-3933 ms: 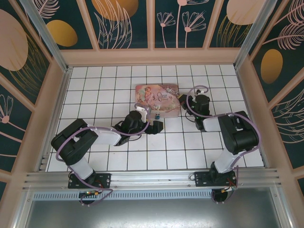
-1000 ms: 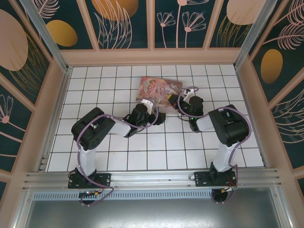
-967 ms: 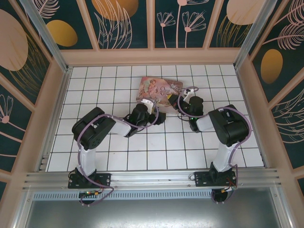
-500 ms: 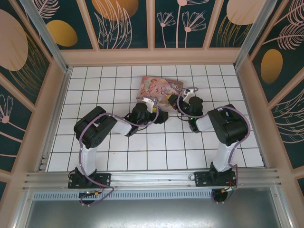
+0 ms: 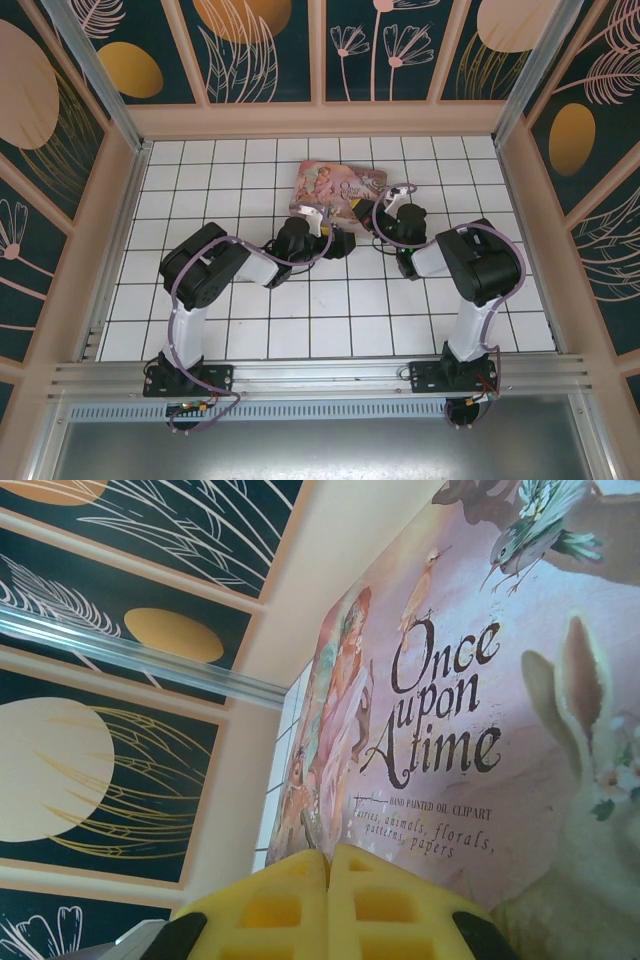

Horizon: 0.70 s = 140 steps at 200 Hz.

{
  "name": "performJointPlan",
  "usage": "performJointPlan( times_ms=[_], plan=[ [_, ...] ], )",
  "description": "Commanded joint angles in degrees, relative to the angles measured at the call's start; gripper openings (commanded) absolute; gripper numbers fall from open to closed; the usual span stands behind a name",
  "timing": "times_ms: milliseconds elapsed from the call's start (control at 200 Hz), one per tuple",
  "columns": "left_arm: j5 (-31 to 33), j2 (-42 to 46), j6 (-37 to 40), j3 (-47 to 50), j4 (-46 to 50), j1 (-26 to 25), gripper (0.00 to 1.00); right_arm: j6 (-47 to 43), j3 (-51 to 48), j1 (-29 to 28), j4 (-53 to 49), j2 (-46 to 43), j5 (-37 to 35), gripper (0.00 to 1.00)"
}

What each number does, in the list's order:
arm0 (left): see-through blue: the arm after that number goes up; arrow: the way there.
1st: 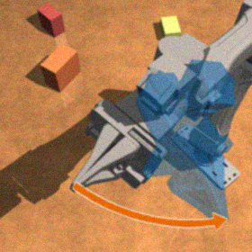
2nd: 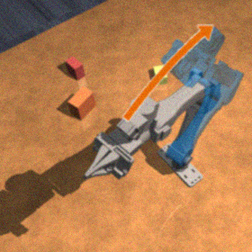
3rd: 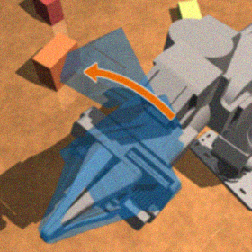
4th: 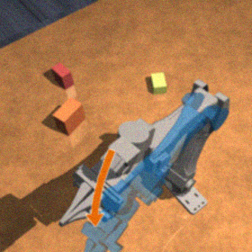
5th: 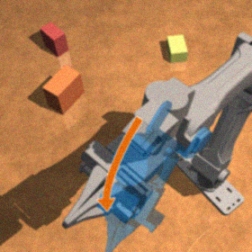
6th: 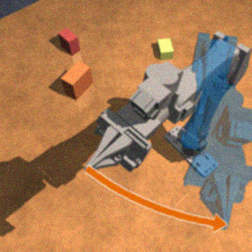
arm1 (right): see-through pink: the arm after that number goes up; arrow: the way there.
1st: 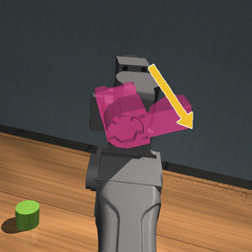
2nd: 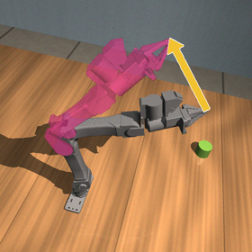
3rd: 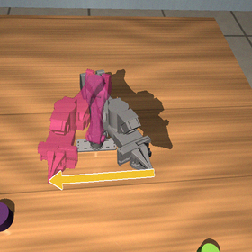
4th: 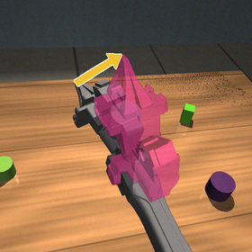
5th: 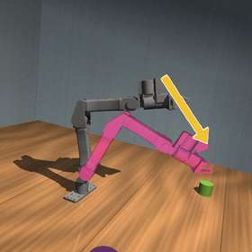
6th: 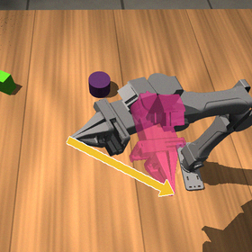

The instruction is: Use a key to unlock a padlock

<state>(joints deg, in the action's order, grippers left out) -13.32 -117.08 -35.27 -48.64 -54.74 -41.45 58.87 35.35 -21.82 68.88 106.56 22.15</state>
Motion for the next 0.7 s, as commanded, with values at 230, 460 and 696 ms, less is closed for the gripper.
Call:
performJointPlan(
  times_ms=[230, 460, 696],
  plan=[
    [-2.92, 1.54, -4.37, 3.57, -10.72, -0.07, 0.87, 0.39, 0.15, -1.08, -1.90, 2.12, -0.08, 0.00],
    [-2.00, 3.62, -5.95, 5.70, -12.53, -0.12, 0.87, 0.53, 0.24, -1.12, -1.71, 2.45, -0.18, 0.00],
    [-1.06, 0.36, -6.14, 3.52, -11.40, -0.08, 0.88, 0.67, 0.02, -1.45, -1.41, 2.58, -0.25, 0.00]
  ],
)
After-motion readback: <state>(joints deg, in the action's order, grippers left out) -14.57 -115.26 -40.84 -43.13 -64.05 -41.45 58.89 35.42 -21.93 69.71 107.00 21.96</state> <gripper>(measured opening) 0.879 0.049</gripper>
